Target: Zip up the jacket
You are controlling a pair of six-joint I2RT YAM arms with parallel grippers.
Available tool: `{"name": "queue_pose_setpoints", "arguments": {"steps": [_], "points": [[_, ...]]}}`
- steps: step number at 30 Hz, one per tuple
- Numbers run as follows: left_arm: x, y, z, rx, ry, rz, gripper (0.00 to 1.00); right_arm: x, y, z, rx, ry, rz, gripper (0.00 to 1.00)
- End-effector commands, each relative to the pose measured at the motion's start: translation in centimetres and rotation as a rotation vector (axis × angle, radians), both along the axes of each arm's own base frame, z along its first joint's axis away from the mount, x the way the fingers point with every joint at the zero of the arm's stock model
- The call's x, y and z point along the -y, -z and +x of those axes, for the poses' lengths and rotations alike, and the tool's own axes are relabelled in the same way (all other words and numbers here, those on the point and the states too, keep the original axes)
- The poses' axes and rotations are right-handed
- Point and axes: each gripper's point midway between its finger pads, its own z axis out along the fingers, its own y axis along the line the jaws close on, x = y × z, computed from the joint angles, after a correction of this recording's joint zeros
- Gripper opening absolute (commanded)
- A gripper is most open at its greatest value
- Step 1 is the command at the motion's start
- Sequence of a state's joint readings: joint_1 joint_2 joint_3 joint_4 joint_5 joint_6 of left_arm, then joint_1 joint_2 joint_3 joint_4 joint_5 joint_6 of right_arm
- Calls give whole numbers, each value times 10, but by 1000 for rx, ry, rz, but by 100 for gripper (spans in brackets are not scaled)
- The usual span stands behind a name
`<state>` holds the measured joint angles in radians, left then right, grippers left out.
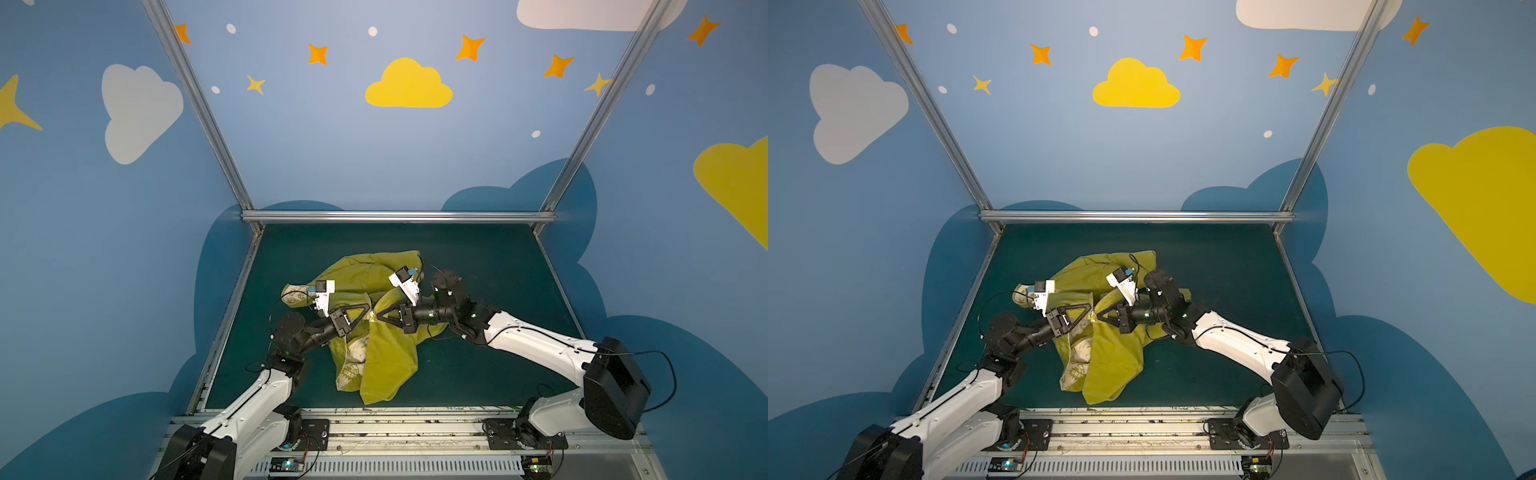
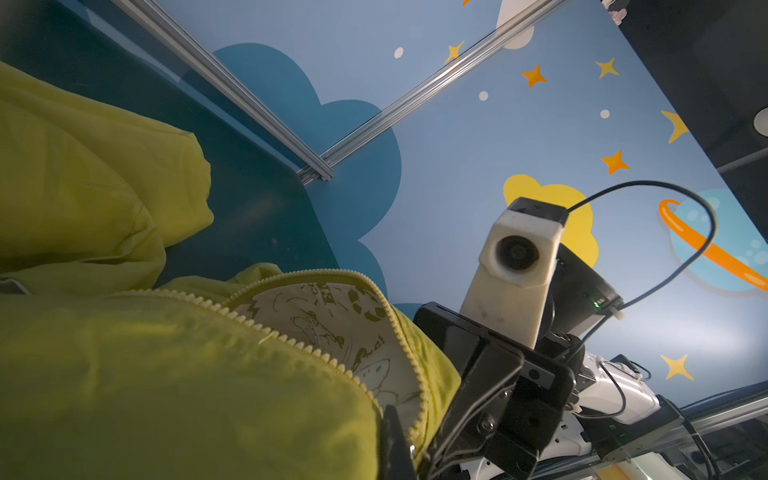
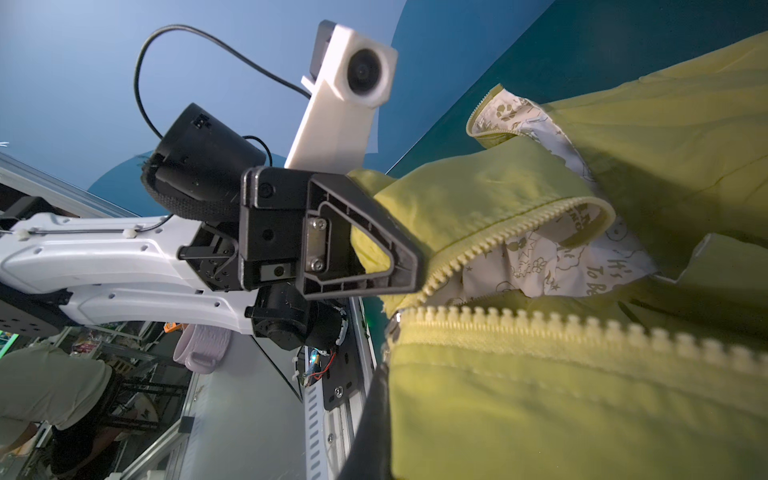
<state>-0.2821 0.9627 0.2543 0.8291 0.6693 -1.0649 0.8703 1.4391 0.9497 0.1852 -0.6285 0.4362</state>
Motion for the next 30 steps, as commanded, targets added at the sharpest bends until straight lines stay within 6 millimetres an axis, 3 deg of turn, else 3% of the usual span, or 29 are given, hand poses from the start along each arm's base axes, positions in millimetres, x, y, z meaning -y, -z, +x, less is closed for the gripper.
{"name": "queue_pose_setpoints", "arguments": {"steps": [1, 4, 16, 25, 30], "points": [[3, -13, 3, 52, 22, -9, 3, -7, -2, -8, 32, -42, -14, 0], [2, -12, 4, 46, 14, -14, 3, -11, 1, -12, 40, -58, -27, 0], [-9, -23, -1, 66, -33, -35, 3, -6, 52, -14, -64, -22, -144, 0], [-13, -21, 0, 63, -53, -57, 3, -15, 72, -32, -125, -63, -176, 0], [-13, -21, -2, 64, -41, -59, 3, -9, 74, -24, -108, -17, -200, 0]]}}
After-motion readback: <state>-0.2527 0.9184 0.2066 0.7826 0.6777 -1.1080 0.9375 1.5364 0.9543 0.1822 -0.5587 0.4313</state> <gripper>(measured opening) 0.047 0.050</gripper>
